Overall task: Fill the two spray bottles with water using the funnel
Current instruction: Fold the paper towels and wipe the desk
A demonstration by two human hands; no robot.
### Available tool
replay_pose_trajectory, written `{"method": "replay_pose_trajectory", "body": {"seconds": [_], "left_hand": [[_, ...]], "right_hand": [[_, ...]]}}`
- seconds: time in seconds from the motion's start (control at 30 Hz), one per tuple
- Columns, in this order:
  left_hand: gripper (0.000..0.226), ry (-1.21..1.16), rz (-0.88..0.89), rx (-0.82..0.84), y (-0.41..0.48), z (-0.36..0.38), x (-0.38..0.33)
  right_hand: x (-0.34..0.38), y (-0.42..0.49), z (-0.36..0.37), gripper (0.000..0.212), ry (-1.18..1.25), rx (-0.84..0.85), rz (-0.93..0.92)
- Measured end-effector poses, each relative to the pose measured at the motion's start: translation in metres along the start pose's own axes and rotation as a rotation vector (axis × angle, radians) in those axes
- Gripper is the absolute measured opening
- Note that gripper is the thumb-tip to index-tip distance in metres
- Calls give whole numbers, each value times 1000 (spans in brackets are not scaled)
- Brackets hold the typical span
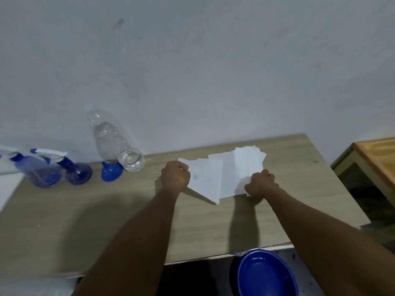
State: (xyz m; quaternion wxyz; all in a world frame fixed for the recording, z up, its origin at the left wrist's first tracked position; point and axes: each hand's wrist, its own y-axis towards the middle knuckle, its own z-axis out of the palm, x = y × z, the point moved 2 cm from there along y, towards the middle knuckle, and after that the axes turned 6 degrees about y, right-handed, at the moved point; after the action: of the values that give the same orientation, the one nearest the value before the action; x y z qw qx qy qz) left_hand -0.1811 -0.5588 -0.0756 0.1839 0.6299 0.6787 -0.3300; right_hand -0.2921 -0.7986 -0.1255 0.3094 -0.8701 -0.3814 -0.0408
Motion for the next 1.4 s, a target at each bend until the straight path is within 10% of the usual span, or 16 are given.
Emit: {"method": "replay_pose_trajectory", "body": {"seconds": [0.27, 0.5, 0.97, 1.4], "left_hand": [[13, -13, 76, -43, -7, -29, 10], [28, -69, 126, 204, -8, -79, 27], [35, -331, -57, 287, 43, -249, 178], [45, -594, -201, 530, 65, -321, 326]], "right_hand": [[36, -14, -11, 43, 98, -151, -108], [133, -52, -3, 47, 651, 140, -268], [293, -135, 101, 27, 1021, 623, -198], [399, -164, 190, 7, 876, 258, -296]]}}
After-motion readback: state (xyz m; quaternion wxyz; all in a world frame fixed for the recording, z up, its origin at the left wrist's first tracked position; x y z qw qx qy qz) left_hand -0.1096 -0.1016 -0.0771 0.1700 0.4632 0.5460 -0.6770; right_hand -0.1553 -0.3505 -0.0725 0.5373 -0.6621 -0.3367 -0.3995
